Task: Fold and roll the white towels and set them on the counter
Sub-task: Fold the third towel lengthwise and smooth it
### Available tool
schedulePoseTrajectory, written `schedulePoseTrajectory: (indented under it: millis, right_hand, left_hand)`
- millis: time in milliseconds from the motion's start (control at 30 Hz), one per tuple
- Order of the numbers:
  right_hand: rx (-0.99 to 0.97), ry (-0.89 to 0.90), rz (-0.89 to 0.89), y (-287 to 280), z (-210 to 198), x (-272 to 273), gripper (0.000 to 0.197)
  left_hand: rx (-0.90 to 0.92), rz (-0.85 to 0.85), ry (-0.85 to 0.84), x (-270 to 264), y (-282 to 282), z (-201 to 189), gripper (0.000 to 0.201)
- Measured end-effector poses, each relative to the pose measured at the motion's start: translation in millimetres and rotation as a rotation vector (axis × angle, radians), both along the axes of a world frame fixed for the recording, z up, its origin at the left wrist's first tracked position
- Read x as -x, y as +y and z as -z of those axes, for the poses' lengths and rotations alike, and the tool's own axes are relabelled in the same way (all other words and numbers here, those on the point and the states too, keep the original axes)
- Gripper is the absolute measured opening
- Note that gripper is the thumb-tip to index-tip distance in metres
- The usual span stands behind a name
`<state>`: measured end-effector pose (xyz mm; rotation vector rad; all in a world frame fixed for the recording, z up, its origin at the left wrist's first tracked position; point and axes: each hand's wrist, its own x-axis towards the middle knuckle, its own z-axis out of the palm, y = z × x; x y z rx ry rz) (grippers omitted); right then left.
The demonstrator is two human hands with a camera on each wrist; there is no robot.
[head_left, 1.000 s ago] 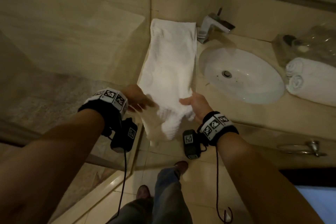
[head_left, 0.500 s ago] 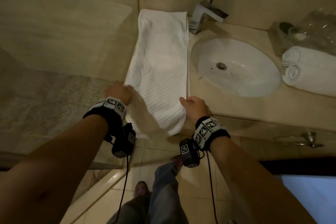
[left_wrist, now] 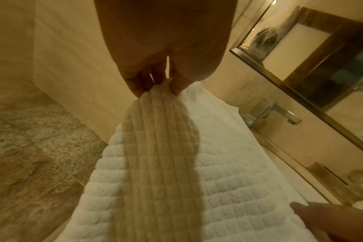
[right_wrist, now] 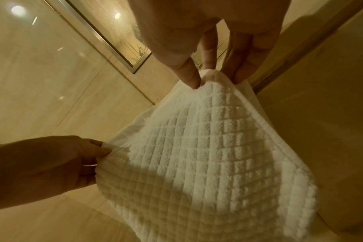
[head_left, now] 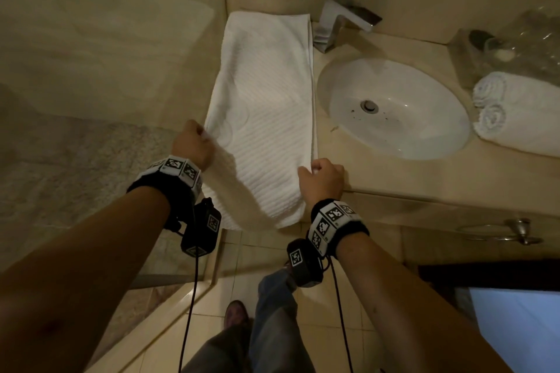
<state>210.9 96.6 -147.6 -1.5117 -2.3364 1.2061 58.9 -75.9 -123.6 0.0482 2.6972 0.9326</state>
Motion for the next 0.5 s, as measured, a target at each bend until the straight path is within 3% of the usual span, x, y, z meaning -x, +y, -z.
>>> schedulePoseTrajectory:
  millis: [167,367,500]
  right_hand:
    - [-0.008,-0.027,-0.01,9,-8,6,0.042]
    - [0.068,-0.231,-0.074,22,-16,17,0.022]
    - [0.067,-0.258,-0.095,23,-11,18,0.022]
  left_hand:
    - [-0.084,-0.021,0.09,2,6,-2,0.031]
    - [0.092,-0.054,0.032,2,4,3,0.04]
    - [0.149,-0.017,-0.075,10,1,1,0.036]
